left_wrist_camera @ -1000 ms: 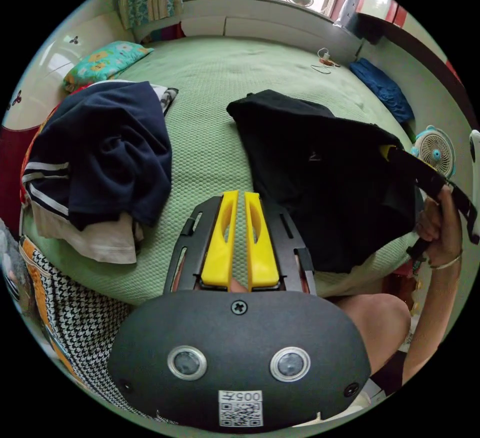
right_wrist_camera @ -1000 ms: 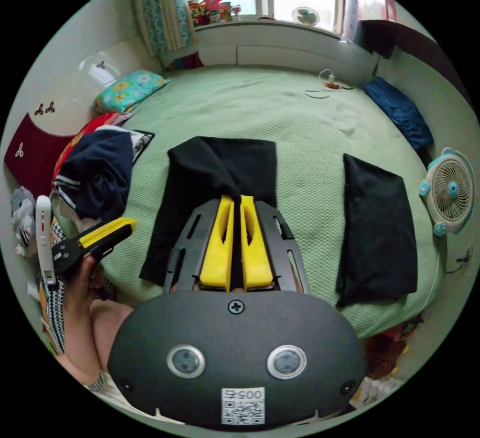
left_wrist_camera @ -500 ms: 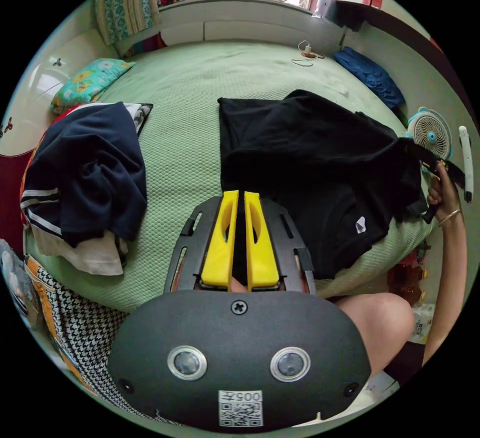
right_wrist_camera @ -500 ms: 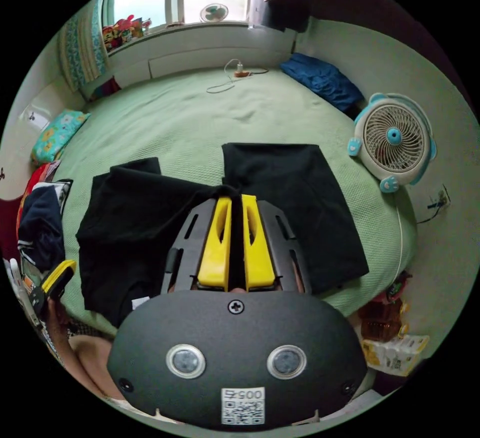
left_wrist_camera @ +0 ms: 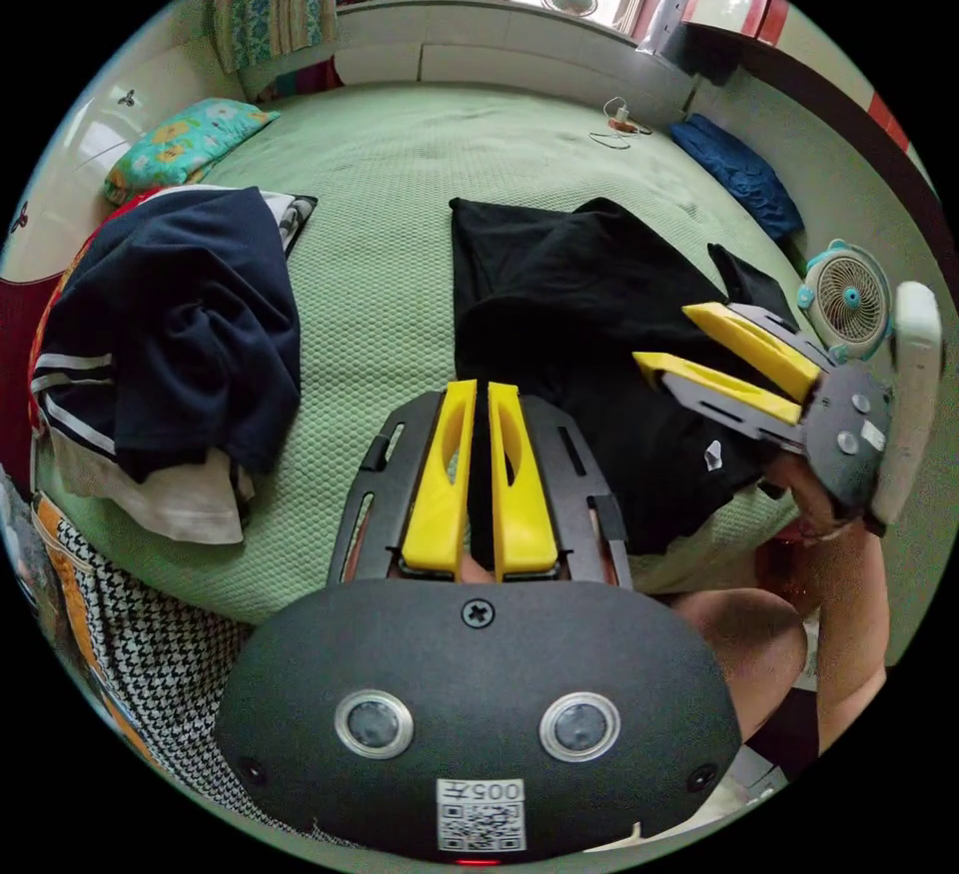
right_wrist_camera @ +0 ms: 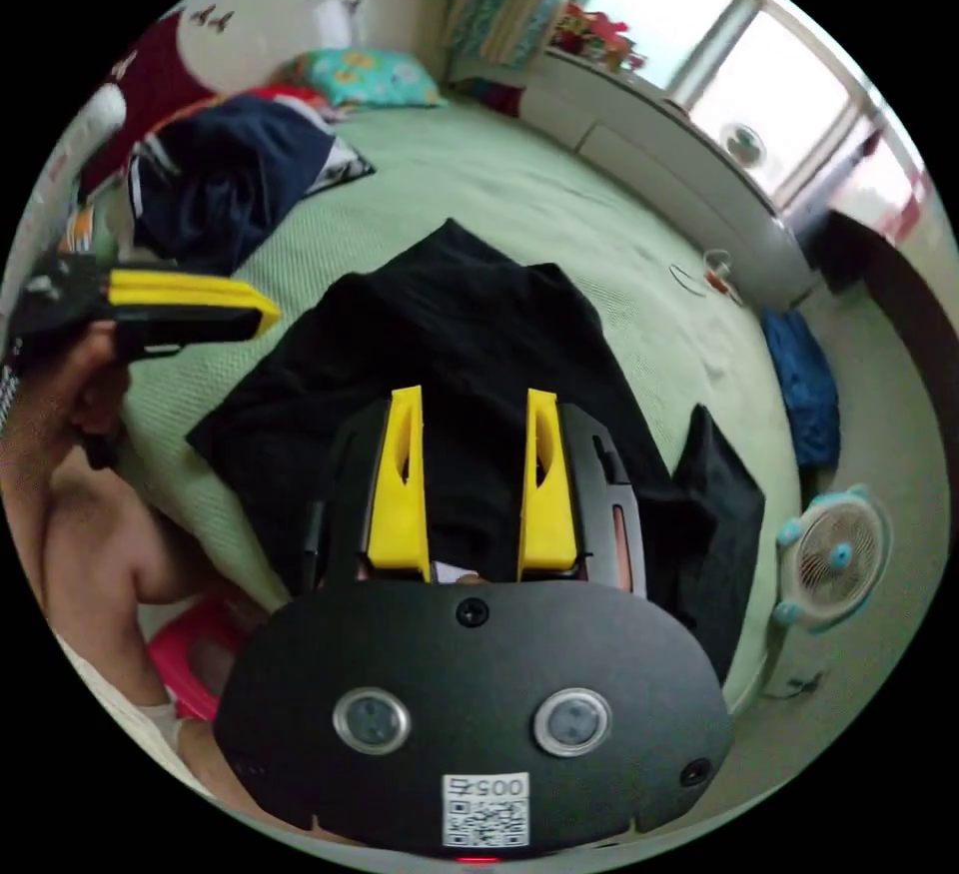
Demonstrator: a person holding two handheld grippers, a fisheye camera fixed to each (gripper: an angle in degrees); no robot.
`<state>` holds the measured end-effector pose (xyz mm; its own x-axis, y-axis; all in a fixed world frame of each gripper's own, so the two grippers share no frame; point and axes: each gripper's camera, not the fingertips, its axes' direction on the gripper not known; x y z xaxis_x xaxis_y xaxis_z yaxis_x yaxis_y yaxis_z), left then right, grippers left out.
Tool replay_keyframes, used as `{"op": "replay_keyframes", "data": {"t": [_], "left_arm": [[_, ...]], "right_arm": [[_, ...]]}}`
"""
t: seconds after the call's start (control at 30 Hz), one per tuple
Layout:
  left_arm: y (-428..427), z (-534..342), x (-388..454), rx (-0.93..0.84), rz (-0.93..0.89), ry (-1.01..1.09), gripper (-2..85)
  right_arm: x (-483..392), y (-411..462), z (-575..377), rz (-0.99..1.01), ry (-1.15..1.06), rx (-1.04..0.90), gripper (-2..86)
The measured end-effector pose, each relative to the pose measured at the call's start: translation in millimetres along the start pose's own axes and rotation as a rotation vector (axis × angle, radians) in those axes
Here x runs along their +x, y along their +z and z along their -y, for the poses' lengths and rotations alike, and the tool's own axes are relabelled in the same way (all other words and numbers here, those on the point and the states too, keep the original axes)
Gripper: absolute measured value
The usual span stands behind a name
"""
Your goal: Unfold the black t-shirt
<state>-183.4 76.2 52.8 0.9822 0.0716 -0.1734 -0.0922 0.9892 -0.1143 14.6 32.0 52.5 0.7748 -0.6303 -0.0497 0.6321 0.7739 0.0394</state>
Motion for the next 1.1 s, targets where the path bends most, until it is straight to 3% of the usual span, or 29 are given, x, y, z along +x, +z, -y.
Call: {"op": "replay_keyframes", "data": {"t": [0.1, 0.27, 0.4, 0.6, 0.83, 0.93, 1.1], "left_arm": [[1, 2, 3, 0.005, -0.003, 0.005, 4.1], [6, 8, 10, -0.004, -0.002, 0.026, 4.0], [6, 11, 15, 0.01, -0.019, 0.025, 3.8], [12, 17, 30, 0.01, -0.027, 0.056, 3.5], [21, 26, 44, -0.002, -0.035, 0.084, 3.4], [26, 29, 48, -0.007, -0.029, 0.092, 3.5], [31, 30, 49, -0.01, -0.032, 0.092, 3.6]], "right_arm": [[-3, 21, 7, -0.057, -0.047, -0.023, 7.8], [21, 25, -1, -0.021, 0.035, 0.003, -0.4], [69, -1, -17, -0.014, 0.134, 0.102, -1.5], [204, -22, -33, 0.023, 0.426, 0.148, -1.7], [342, 35, -64, -0.052, 0.781, -0.008, -1.4], [361, 58, -89, -0.087, 0.844, -0.118, -0.1], [353, 39, -126, -0.102, 0.772, -0.058, 6.7]]}}
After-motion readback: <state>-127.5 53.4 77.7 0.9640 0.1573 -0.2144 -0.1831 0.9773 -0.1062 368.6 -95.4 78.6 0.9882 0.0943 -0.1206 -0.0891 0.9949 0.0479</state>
